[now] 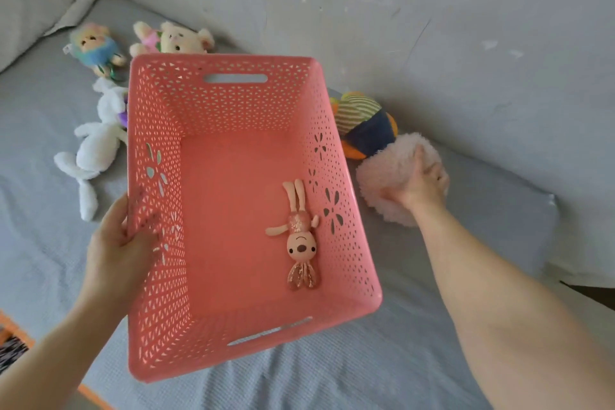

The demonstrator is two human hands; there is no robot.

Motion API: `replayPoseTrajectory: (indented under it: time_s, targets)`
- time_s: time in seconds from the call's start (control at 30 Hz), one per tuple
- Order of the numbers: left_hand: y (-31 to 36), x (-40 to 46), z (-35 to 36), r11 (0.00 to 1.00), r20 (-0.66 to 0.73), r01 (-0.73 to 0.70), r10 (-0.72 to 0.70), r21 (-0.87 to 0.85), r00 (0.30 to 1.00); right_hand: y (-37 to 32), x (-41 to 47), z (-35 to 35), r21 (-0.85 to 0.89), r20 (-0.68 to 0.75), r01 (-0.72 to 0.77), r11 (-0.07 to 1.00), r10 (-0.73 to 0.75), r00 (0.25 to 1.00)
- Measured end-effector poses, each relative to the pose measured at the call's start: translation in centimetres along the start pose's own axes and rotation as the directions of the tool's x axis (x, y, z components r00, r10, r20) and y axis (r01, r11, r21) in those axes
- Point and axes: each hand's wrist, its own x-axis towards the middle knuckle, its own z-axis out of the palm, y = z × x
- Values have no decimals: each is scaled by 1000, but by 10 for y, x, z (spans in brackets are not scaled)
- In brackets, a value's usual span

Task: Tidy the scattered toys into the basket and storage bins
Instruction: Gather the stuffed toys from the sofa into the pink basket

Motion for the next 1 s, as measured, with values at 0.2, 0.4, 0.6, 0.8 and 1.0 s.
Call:
replayPoseTrajectory:
  time_s: [0.2, 0.4, 0.6, 0.8, 1.0]
  targets:
    - [3, -8, 3, 999, -14, 11, -10, 38, 1000, 14, -28, 9, 160, -155, -25, 987, 50, 987]
    - [-16, -17, 0, 999, -42, -44, 42, -26, 998, 23, -94, -6, 597, -244, -98, 796, 297, 923]
    - [-43, -36, -35, 994, -28, -57, 54, -94, 998, 6, -199, -81, 740, -487, 206, 640, 300, 820]
    - [-64, -57, -84, 979, -3, -64, 65, -191, 998, -67, -311, -91, 743, -377, 345, 573, -68, 924]
    - [-93, -58, -163, 947, 15, -61, 69, -316, 997, -156, -401, -1, 564, -62, 298, 770, -321, 945]
